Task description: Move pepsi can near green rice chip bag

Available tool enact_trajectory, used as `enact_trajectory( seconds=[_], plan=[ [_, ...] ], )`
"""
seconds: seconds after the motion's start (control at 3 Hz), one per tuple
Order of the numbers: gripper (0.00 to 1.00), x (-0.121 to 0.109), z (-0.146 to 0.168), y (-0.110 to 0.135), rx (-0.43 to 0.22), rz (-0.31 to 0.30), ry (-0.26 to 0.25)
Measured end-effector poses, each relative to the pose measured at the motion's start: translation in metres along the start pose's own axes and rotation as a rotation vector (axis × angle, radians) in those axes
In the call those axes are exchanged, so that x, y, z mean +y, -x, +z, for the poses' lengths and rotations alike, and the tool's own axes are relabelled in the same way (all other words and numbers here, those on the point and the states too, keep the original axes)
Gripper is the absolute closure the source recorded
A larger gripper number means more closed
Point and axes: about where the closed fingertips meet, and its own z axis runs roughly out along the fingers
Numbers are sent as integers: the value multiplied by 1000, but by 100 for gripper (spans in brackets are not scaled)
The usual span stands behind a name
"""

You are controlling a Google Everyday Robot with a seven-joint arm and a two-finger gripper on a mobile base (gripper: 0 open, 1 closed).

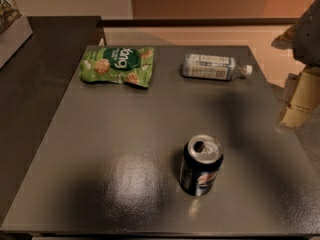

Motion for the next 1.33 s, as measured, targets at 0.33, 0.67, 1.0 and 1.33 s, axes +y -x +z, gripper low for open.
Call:
enact_trajectory(
  seconds=[0.33, 0.67, 1.0, 1.33],
  plan=[
    [0, 0, 0, 0, 0, 0, 0],
    [0, 5, -1, 0, -44, -20, 12],
    [0, 25, 3, 2, -123, -65, 63],
    [0, 52, 12, 12, -199, -109, 116]
  ],
)
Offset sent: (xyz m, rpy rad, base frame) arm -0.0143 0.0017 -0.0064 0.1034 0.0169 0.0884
